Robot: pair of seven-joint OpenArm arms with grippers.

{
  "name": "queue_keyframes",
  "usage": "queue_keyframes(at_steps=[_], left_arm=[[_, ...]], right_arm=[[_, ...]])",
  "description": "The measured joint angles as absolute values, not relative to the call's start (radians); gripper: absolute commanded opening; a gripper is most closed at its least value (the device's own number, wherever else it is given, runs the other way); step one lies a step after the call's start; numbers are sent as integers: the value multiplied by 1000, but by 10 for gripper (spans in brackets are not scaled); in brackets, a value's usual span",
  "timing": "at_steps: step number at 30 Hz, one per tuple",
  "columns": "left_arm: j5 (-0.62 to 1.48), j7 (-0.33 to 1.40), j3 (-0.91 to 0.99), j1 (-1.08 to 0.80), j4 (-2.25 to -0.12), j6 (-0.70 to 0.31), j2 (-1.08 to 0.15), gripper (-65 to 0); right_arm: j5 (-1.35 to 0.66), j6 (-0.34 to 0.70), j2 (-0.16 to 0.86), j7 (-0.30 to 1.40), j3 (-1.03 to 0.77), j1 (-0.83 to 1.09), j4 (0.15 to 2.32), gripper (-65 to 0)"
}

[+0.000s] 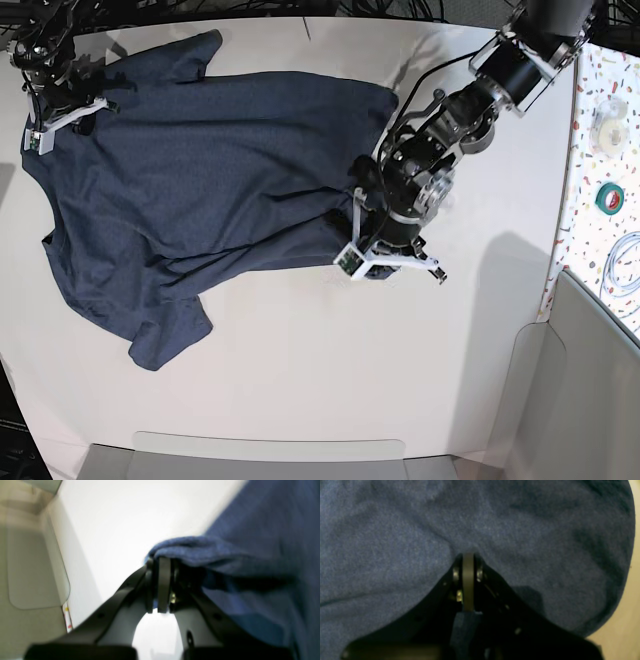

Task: Layout the t-shirt on the table in an organized manner, then fold the t-shirt properly
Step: 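Grasp the t-shirt side edge with the left gripper and pull it outward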

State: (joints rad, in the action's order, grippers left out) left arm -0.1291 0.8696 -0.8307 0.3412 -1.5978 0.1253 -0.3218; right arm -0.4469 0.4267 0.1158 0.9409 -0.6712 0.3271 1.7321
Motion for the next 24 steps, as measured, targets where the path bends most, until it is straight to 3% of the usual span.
queue_keyframes(at_steps=[8,16,18,22,24], left_arm=[[-126,781,-656,514,-1250,120,-163,-627],[-125,759,-556,647,-1000,122,-159,-603],[-126,757,-538,660,-944,122,-158,-538],[-128,758,-537,657,-905,125,-161,-291],[-128,757,-535,642,-921,124,-160,-226]], right_arm=[[-450,427,116,934,-670,339,1732,-650],[-454,427,116,931,-670,344,1732,-650],[-455,427,116,931,-670,344,1732,-650],[-455,427,115,931,-670,344,1732,-650],[-455,427,115,930,-670,344,1732,-650]])
